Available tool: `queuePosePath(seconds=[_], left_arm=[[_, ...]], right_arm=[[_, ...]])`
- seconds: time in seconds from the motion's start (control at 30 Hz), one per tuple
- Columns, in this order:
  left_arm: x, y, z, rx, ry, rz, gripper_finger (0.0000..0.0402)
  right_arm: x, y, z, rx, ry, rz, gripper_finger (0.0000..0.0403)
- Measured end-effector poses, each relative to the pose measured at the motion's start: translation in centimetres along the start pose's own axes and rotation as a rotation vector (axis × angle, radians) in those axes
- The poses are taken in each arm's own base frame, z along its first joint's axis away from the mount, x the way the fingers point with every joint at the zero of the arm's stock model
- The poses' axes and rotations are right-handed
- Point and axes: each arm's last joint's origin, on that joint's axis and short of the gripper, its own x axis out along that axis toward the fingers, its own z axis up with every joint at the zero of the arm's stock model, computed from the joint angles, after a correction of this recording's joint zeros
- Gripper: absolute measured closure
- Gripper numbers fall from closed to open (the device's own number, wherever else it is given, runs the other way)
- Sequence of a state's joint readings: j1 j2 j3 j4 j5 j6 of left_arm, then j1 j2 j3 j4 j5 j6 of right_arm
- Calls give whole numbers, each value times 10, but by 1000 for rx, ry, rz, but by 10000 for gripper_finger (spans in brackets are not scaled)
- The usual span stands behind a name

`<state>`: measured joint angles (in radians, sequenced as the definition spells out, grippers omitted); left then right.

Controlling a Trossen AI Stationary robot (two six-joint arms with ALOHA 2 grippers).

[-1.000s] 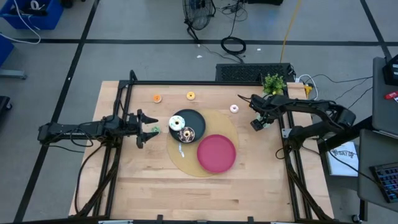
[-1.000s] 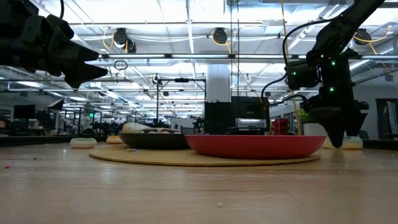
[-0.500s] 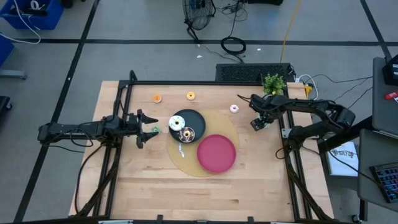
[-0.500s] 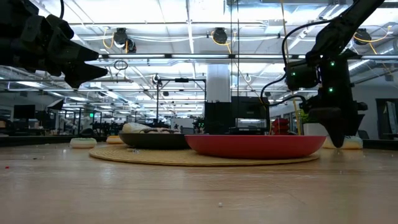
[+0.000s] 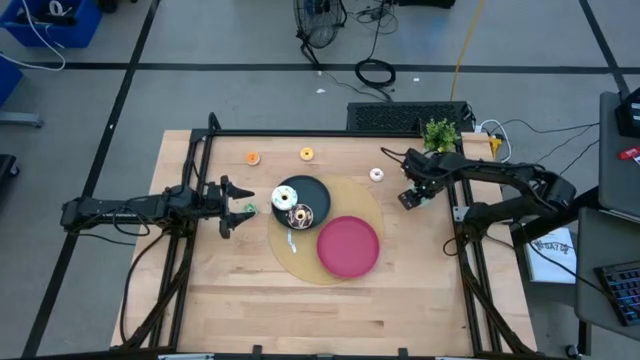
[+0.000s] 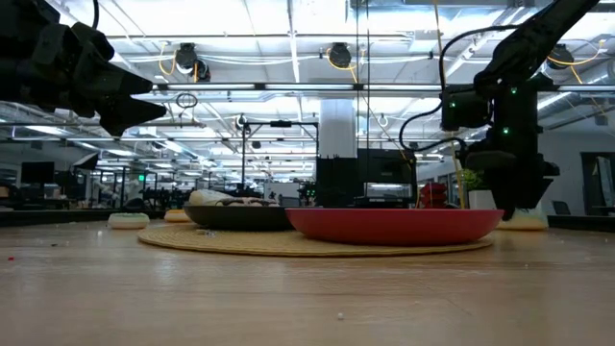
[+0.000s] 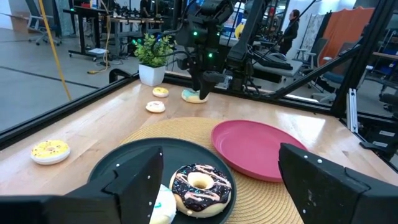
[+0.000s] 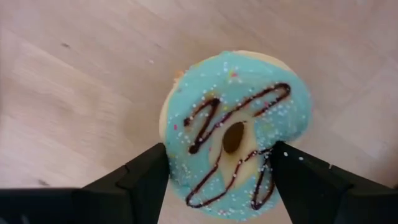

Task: Pick & Place donuts
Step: Put the large blue donut on the black plate

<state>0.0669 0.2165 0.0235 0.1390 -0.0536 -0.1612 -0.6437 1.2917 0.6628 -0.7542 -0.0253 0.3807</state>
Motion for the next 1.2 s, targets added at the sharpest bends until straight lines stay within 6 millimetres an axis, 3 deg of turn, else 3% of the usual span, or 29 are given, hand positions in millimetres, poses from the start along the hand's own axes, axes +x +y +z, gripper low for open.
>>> queuePosePath(seconds=[0.23,0.5,1.2], left_arm=[[0,0,0,0,0,0,87],[0,0,0,0,1,0,83],[0,0,0,0,0,0,81]], right_arm=[[-10,2,1,-8,-80,76,154],[-27,12,10,-24,-226,326,156],[-75,82,23,-370,-773,772,156]])
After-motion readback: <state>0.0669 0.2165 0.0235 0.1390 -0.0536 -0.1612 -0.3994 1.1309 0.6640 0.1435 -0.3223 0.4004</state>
